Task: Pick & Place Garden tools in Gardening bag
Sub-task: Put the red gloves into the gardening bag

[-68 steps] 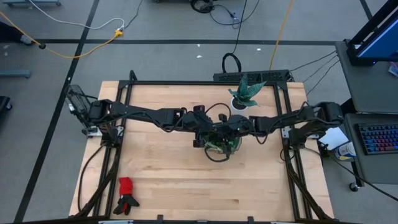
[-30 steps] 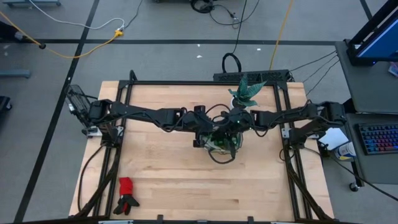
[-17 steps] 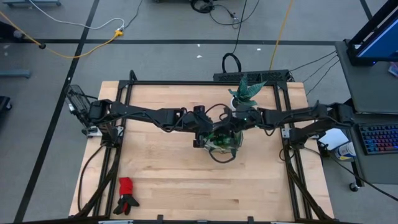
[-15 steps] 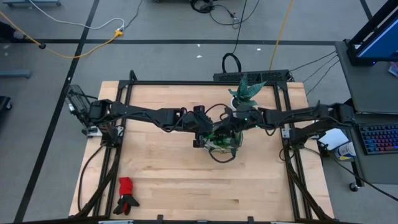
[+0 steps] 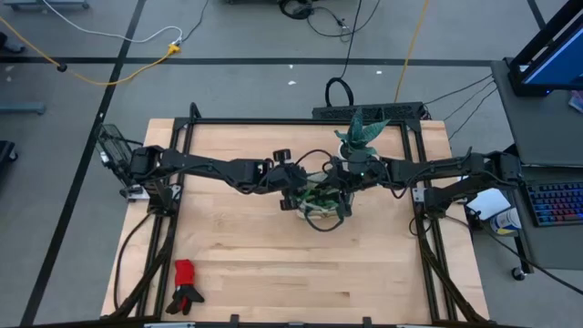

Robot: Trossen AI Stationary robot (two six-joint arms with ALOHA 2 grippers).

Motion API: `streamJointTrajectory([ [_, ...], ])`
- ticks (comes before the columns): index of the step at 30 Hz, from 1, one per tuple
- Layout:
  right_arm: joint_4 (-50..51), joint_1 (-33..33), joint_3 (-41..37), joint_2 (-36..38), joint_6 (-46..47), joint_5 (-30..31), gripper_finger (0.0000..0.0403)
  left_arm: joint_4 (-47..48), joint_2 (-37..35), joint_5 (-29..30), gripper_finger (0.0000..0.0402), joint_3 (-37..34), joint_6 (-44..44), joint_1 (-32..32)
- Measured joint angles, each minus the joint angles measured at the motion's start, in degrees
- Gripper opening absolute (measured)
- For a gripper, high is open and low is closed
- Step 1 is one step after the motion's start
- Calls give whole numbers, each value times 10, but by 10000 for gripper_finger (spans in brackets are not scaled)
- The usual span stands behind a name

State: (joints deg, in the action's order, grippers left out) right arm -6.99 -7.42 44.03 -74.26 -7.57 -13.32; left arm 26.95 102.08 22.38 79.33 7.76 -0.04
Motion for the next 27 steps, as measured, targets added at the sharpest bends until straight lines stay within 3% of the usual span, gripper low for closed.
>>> streamJointTrajectory([
  [7,-1,0,1,0,7,0,153,15,-45,12,171,0,-36,-35],
  [17,-3,0,1,0,26,0,151,109,-120,12,173,1,-102,-98],
  [27,-3,0,1,0,39,-1,151,199,-122,12,173,0,-186,-164],
])
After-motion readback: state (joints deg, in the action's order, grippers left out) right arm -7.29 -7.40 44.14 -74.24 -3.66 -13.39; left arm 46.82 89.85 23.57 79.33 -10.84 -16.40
